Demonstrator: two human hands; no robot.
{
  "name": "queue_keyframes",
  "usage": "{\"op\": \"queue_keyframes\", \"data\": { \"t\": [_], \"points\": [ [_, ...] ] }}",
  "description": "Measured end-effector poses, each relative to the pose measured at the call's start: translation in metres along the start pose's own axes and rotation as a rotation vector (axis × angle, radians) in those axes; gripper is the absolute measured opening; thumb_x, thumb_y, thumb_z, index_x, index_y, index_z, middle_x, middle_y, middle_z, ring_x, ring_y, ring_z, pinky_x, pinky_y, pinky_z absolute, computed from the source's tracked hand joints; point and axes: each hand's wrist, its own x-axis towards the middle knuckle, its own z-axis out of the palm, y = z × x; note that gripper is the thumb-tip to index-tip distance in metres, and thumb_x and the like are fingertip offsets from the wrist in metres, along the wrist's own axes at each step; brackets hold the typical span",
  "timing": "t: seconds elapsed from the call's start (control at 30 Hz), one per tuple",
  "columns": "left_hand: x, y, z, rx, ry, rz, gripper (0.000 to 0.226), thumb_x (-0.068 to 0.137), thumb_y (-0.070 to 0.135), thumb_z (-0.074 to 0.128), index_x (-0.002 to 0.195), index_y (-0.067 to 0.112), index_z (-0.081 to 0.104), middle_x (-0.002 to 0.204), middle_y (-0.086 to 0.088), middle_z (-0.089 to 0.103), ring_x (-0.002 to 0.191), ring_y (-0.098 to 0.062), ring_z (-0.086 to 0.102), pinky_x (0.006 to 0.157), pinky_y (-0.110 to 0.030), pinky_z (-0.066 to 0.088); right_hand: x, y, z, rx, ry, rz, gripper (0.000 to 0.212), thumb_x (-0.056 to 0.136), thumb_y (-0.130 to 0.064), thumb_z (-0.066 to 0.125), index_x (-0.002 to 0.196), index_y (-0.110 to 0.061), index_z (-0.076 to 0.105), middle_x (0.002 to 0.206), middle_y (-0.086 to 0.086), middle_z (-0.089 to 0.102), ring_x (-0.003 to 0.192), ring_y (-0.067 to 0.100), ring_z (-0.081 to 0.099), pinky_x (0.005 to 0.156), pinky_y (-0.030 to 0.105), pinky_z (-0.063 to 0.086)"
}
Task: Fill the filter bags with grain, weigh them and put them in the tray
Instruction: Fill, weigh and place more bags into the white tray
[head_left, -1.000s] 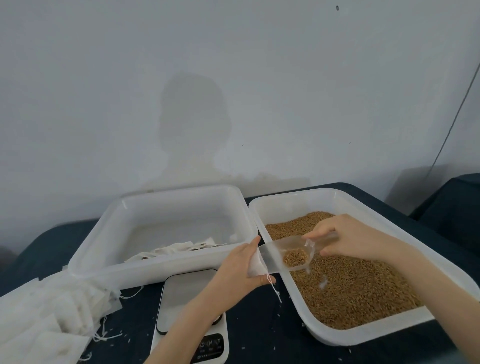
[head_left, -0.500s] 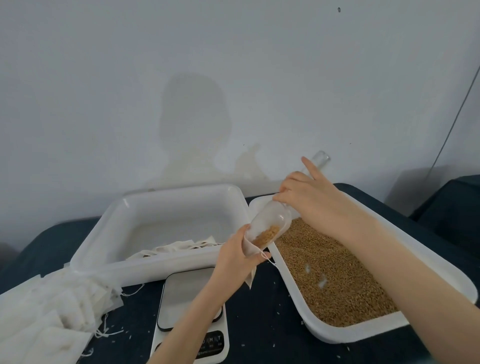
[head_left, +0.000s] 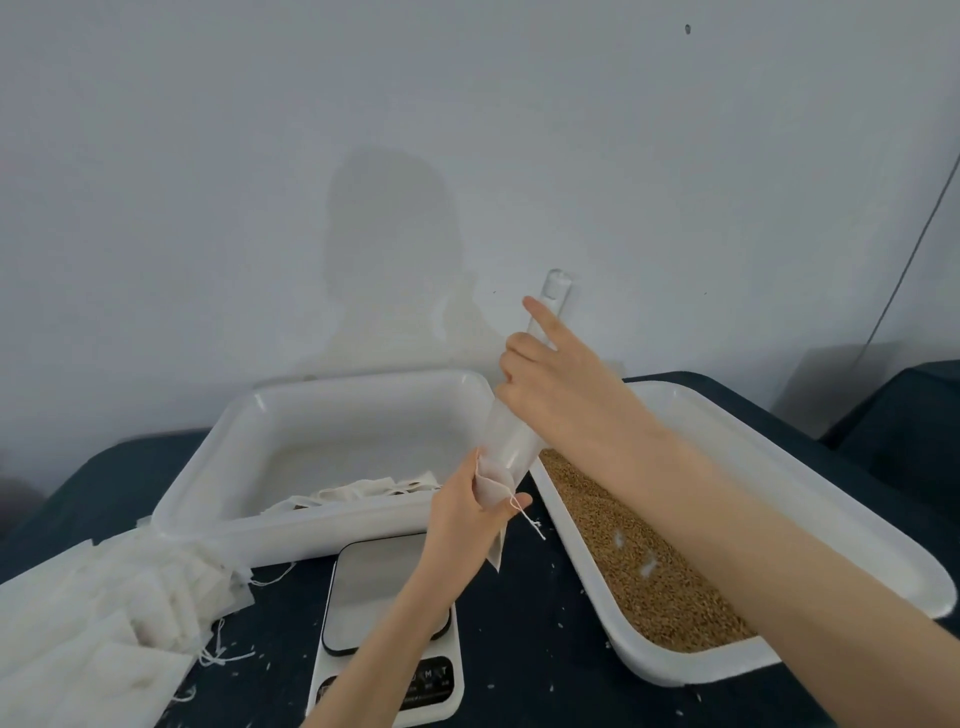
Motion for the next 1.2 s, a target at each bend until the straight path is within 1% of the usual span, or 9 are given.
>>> {"op": "queue_keyframes", "data": {
  "t": [0.13,0.37,0.47,0.57,0.67,0.77,0.87,1.0,1.2],
  "points": [
    [0.001,0.001,-0.006,0.062,0.009,0.041,0.067,0.08,0.035,0.074,0.138,0.024,0.043,0.102,0.02,0.054,0.091,0.005,0.051,0.07,-0.007,0.037,-0.004,0.009,0.008,0.09,-0.106,0.06,0.043,0.081,0.011,0.037,0.106,-0.013,0.063,0.102,0.004,0.055,0.115,0.028,0.045,0.108,0.047,-0.025],
    [0.002,0.0,-0.018,0.22,-0.031,0.078,0.057,0.086,0.031,0.067,0.137,0.023,0.043,0.096,0.013,0.056,0.1,-0.014,0.055,0.082,-0.025,0.04,-0.025,0.015,0.035,0.295,-0.282,0.219,0.055,0.084,0.002,0.056,0.129,-0.028,0.054,0.122,-0.005,0.056,0.125,0.019,0.043,0.116,0.045,0.01],
    [-0.001,-0.005,-0.03,0.247,-0.041,0.12,0.041,0.093,0.026,0.06,0.132,0.025,0.051,0.076,0.009,0.05,0.08,-0.014,0.05,0.071,-0.021,0.033,-0.042,0.018,0.052,0.417,-0.306,0.233,0.053,0.088,-0.003,0.054,0.127,-0.038,0.052,0.117,-0.013,0.06,0.117,0.014,0.051,0.105,0.035,0.033],
    [-0.002,-0.009,-0.044,0.172,-0.058,0.104,0.022,0.095,0.025,0.057,0.115,0.028,0.066,0.084,0.005,0.065,0.079,-0.009,0.057,0.072,-0.018,0.041,-0.062,0.017,0.07,0.655,-0.319,0.301,0.027,0.097,-0.029,0.053,0.12,-0.042,0.059,0.116,-0.016,0.064,0.105,0.009,0.06,0.088,0.03,0.048],
    [-0.001,-0.011,-0.056,0.183,-0.05,0.107,0.02,0.093,0.016,0.058,0.1,0.027,0.074,0.084,0.02,0.066,0.082,0.008,0.058,0.072,-0.002,0.039,-0.083,0.017,0.084,0.84,-0.373,0.401,0.03,0.093,-0.04,0.055,0.122,-0.048,0.058,0.115,-0.024,0.062,0.103,0.0,0.058,0.08,0.02,0.047],
    [-0.003,-0.017,-0.068,0.17,-0.02,0.092,0.024,0.09,0.013,0.061,0.09,0.033,0.074,0.081,0.025,0.065,0.079,0.014,0.058,0.071,0.0,0.038,-0.102,0.023,0.099,0.852,-0.466,0.499,0.039,0.09,-0.032,0.062,0.127,-0.042,0.055,0.119,-0.022,0.063,0.106,0.001,0.06,0.092,0.027,0.051],
    [-0.007,-0.028,-0.075,0.089,0.05,0.053,0.026,0.088,0.009,0.063,0.082,0.033,0.072,0.081,0.022,0.067,0.08,0.012,0.06,0.073,-0.003,0.041,-0.124,0.026,0.115,0.767,-0.598,0.577,0.038,0.088,-0.028,0.065,0.125,-0.032,0.056,0.119,-0.012,0.064,0.104,0.005,0.061,0.093,0.026,0.051],
    [-0.018,-0.047,-0.082,-0.041,0.048,0.005,0.017,0.088,0.004,0.065,0.084,0.019,0.072,0.085,0.011,0.07,0.078,0.009,0.06,0.074,-0.007,0.043,-0.143,0.016,0.132,0.741,-0.744,0.593,0.011,0.089,-0.027,0.065,0.099,-0.029,0.059,0.101,-0.011,0.065,0.089,0.002,0.061,0.082,0.022,0.053],
    [-0.037,-0.085,-0.099,0.244,-0.005,-0.033,0.022,0.09,0.008,0.061,0.088,0.028,0.072,0.086,0.021,0.067,0.082,0.008,0.058,0.074,-0.002,0.039,-0.144,0.0,0.148,0.72,-0.876,0.506,0.01,0.095,-0.031,0.057,0.102,-0.024,0.059,0.101,-0.011,0.062,0.091,0.003,0.06,0.084,0.02,0.052]
  ]
}}
